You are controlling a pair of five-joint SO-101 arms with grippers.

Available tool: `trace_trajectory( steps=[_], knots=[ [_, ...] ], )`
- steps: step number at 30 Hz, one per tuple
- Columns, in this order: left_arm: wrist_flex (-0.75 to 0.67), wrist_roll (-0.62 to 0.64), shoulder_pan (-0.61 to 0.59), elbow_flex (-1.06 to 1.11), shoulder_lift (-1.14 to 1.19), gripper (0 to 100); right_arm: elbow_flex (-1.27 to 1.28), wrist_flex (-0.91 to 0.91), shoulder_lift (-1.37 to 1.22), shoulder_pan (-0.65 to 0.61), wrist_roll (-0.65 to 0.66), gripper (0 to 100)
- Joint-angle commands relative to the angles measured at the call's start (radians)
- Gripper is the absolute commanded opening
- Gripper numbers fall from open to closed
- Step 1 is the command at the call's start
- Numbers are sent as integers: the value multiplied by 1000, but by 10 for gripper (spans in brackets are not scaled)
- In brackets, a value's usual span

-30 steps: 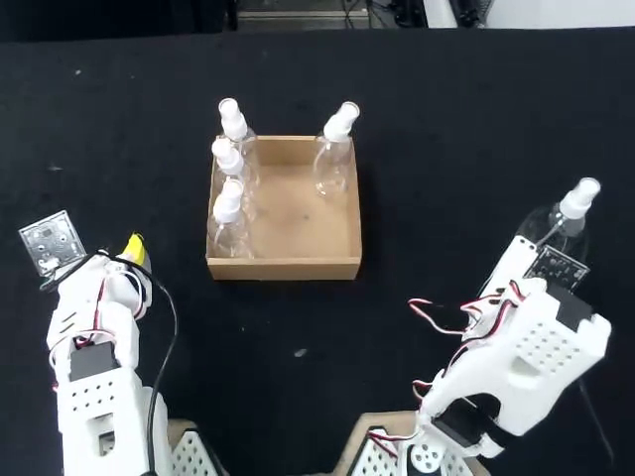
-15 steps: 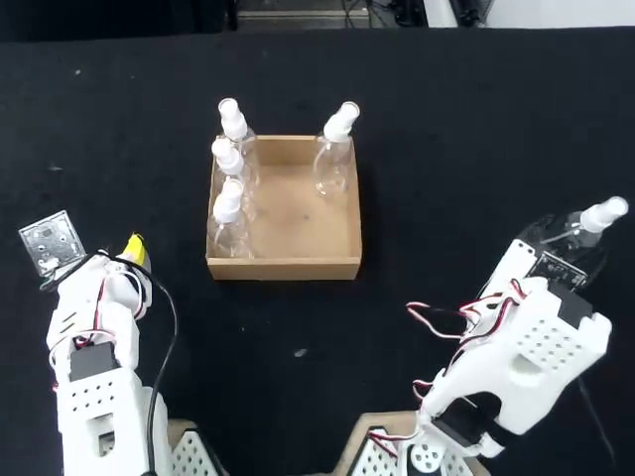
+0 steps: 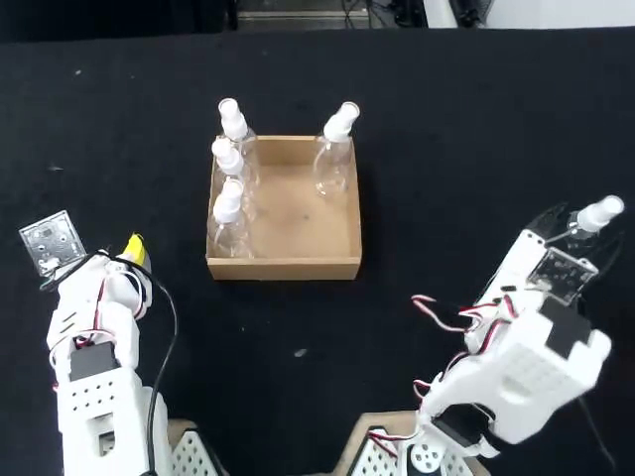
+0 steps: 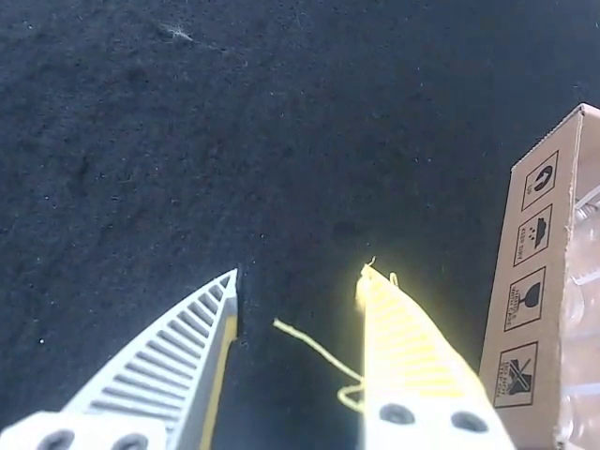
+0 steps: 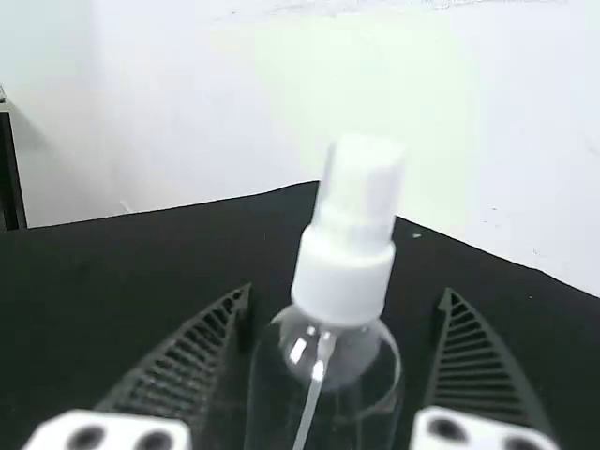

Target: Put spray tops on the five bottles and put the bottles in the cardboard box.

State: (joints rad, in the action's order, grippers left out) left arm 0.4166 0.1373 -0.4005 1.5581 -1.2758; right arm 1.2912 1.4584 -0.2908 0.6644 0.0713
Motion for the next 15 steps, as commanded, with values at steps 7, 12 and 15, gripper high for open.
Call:
trace_trajectory(
  steps=[7, 12, 15],
  knots=[
    [-17, 3, -4, -7, -14, 177, -16, -428, 277, 14, 2, 259],
    [-17, 3, -5, -7, -14, 177, -16, -460, 291, 18, 2, 256],
    [-17, 3, -5, -7, -14, 177, -18, -460, 291, 15, 2, 254]
  ],
)
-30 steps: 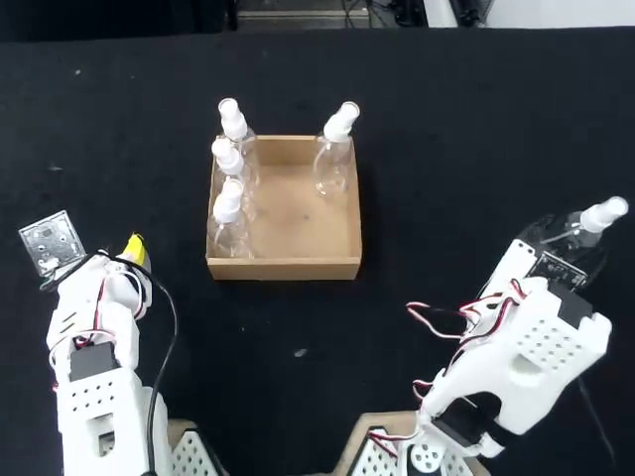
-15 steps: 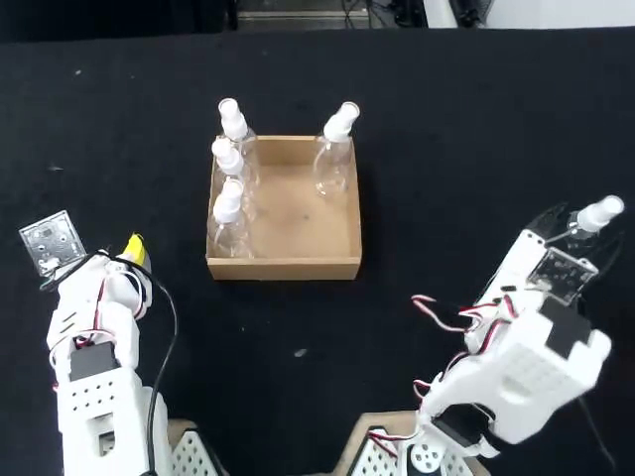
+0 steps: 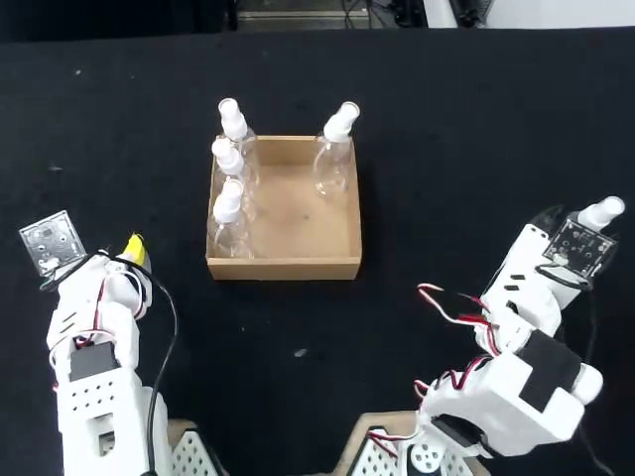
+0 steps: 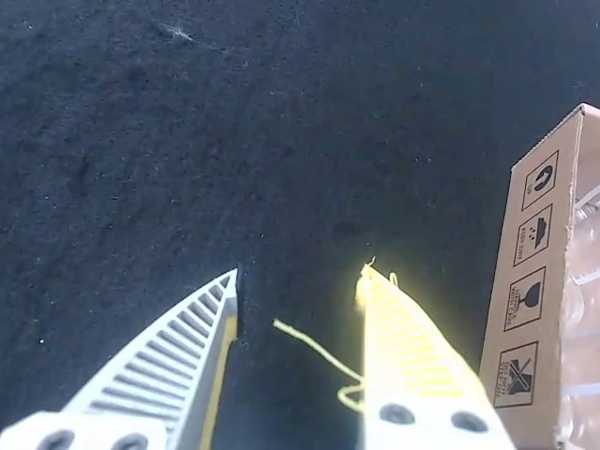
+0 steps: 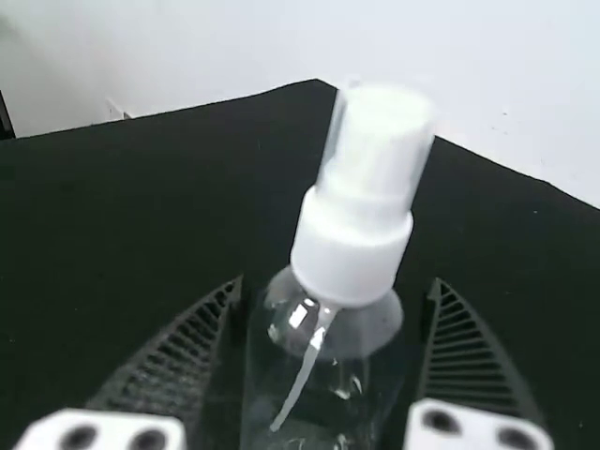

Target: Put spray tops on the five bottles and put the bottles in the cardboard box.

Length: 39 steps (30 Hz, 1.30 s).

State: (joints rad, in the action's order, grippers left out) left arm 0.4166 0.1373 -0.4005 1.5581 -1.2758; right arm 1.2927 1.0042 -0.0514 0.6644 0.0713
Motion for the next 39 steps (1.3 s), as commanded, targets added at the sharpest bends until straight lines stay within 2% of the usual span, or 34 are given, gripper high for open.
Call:
trace_trajectory(
  steps=[1, 4, 8, 16, 24, 29, 33, 36, 39],
  knots=[
    [-17, 3, -5, -7, -14, 177, -19, -6, 51, 14, 2, 254],
    [-17, 3, -5, -7, -14, 177, -31, -12, 51, 14, 2, 220],
    [-17, 3, -7, -7, -14, 177, -39, -5, 59, 23, 11, 14],
    [-17, 3, -7, -7, -14, 177, -47, -3, 81, 37, 2, 11],
    [-17, 3, -4, -7, -14, 177, 88, -54, 397, 0, 2, 11],
    [-17, 3, -4, -7, -14, 177, 128, -284, 659, -91, -6, 11],
    [-17, 3, -4, -7, -14, 177, 114, -549, 905, -170, -103, 11],
    [-17, 3, -4, -7, -14, 177, 101, -787, 1096, -261, -110, 11],
    [-17, 3, -4, -7, -14, 177, 113, -950, 1271, -370, -107, 11]
  ],
)
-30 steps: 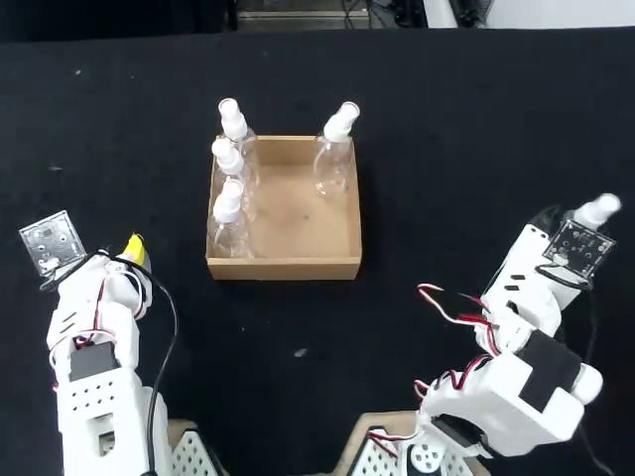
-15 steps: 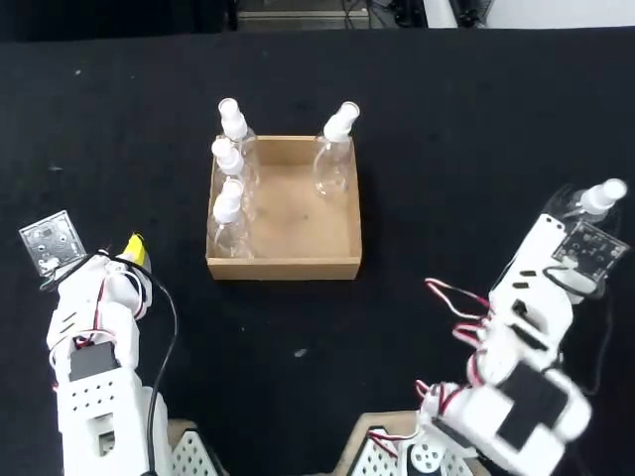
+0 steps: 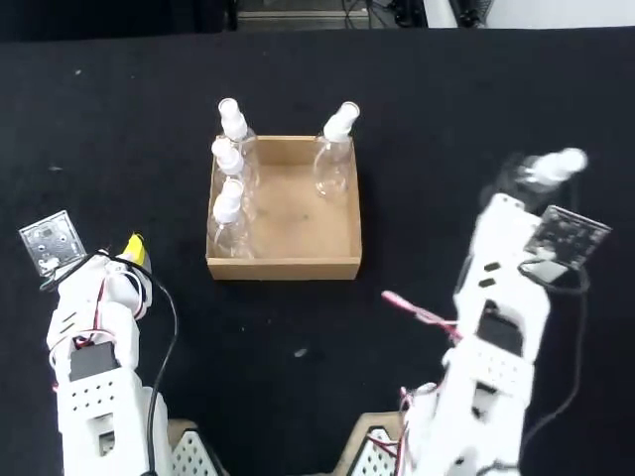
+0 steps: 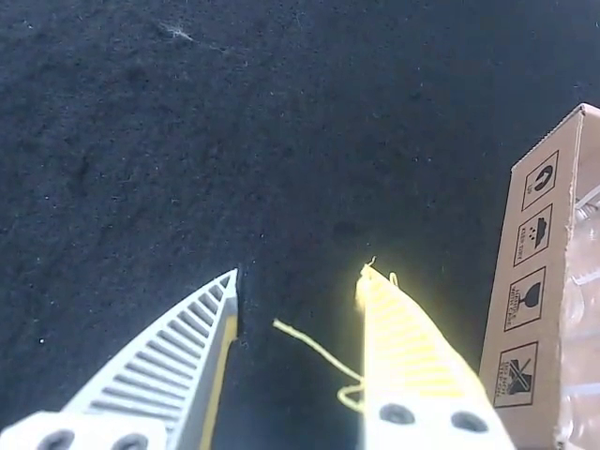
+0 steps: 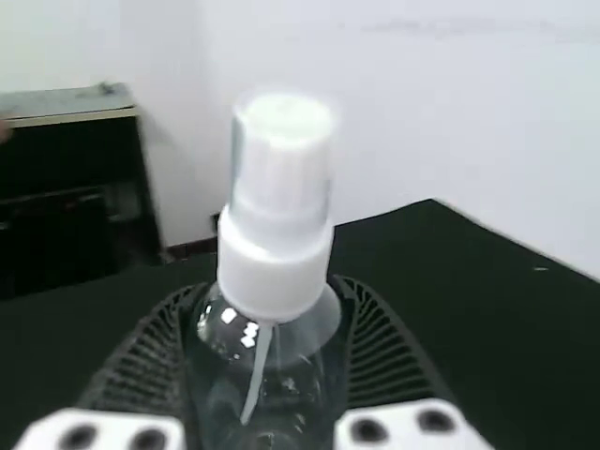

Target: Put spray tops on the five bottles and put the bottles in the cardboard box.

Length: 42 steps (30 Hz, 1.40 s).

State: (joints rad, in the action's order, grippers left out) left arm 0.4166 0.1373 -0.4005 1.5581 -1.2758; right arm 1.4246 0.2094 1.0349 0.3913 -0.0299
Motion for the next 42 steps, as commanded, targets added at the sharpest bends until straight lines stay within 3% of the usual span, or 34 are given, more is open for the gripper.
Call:
trace_trajectory(
  steps=[1, 8, 16, 27, 35, 42],
  knots=[
    [-17, 3, -4, -7, -14, 177, -13, -192, 240, -127, -6, 11],
    [-17, 3, -4, -7, -14, 177, 12, -410, 495, -402, -9, 11],
    [-17, 2, -4, -7, -14, 177, 24, -377, 430, -655, -14, 11],
    [-17, 2, -4, -7, -14, 177, 124, -51, 134, -674, -15, 11],
    [-17, 2, -4, -7, -14, 177, 51, -29, -99, -674, -17, 11],
    [-17, 2, -4, -7, -14, 177, 25, -29, -186, -674, -107, 11]
  ],
)
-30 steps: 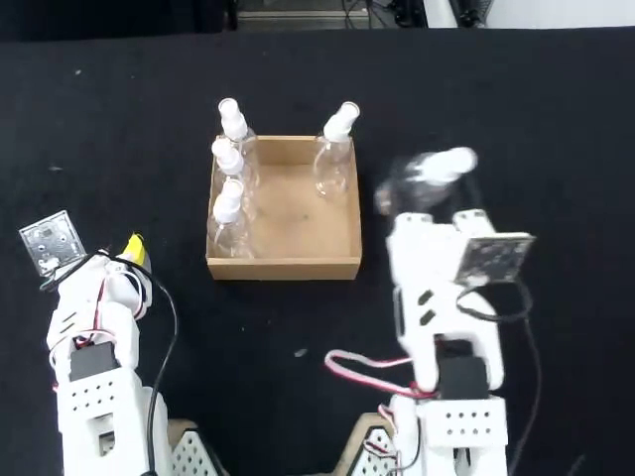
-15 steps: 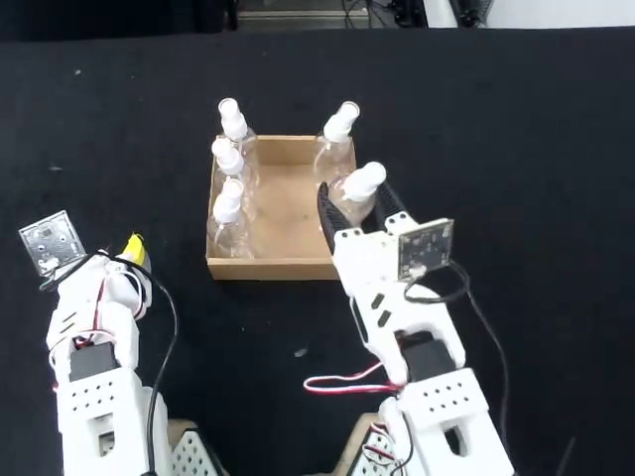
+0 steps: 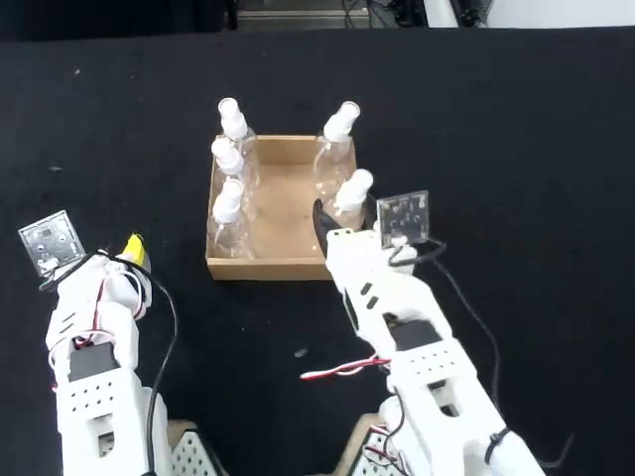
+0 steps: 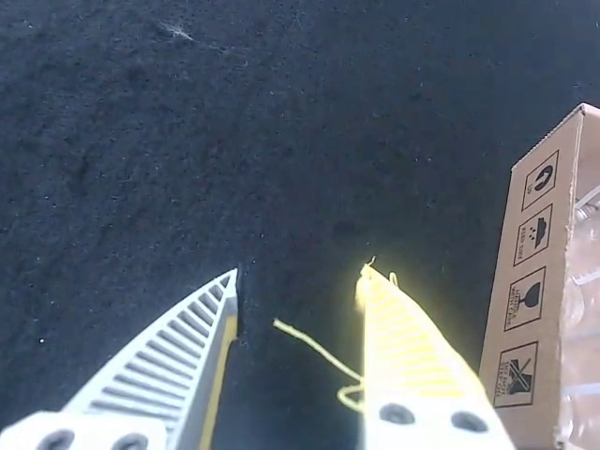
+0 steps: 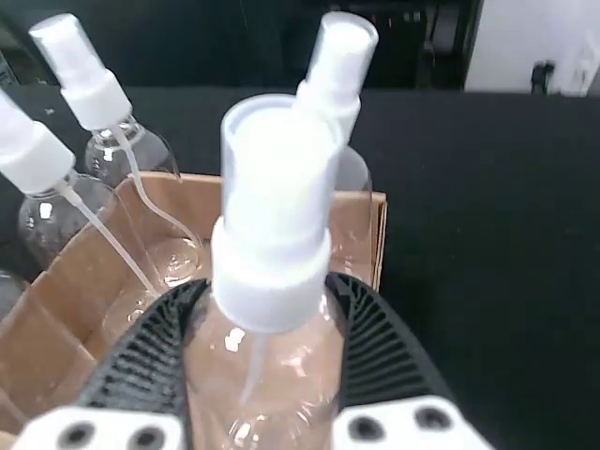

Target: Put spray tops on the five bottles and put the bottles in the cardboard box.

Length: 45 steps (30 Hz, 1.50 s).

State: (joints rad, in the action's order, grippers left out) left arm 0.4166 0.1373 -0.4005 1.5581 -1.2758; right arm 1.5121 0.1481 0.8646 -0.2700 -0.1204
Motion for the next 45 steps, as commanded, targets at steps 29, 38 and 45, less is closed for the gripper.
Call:
trace_trajectory(
  steps=[29, 38, 45],
  knots=[
    [-17, 2, -4, -7, -14, 177, -59, 32, -62, -34, 167, 12],
    [-17, 2, -4, -5, -14, 177, -59, 18, -64, -34, 181, 12],
    [-17, 2, -4, -5, -14, 177, -154, -180, -64, -32, 180, 12]
  ],
)
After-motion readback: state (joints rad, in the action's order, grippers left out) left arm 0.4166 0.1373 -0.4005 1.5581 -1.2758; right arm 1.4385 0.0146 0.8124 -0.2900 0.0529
